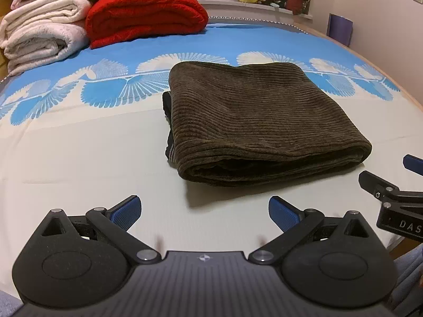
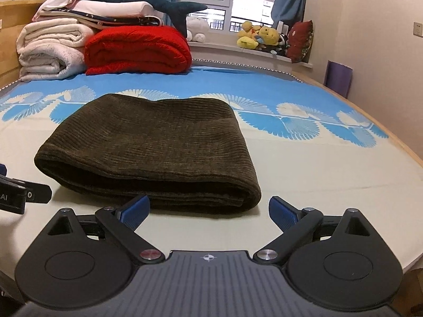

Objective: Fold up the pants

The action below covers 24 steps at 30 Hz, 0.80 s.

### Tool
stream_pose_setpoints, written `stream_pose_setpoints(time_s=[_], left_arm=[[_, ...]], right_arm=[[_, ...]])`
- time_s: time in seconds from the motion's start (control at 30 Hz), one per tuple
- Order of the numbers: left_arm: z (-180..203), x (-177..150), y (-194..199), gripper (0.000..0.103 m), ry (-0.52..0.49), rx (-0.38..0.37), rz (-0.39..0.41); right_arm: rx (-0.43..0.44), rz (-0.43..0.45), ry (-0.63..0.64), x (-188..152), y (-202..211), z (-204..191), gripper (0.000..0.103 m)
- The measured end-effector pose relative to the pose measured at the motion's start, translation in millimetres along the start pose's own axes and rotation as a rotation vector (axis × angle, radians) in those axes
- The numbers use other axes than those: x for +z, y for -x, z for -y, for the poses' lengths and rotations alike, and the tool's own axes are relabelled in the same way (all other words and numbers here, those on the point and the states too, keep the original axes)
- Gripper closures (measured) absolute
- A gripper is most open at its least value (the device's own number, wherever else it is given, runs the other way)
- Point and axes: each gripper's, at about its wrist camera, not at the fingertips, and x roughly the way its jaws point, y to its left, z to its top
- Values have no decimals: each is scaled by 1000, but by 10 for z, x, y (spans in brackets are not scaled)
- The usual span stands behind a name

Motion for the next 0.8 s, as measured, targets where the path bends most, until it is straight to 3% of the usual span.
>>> stream_pose_setpoints(time_s=[0.8], left_arm=[[43,-6,-74,0,-15,8,-15]], right_arm=[[6,4,47,-25,-7,-26,6]])
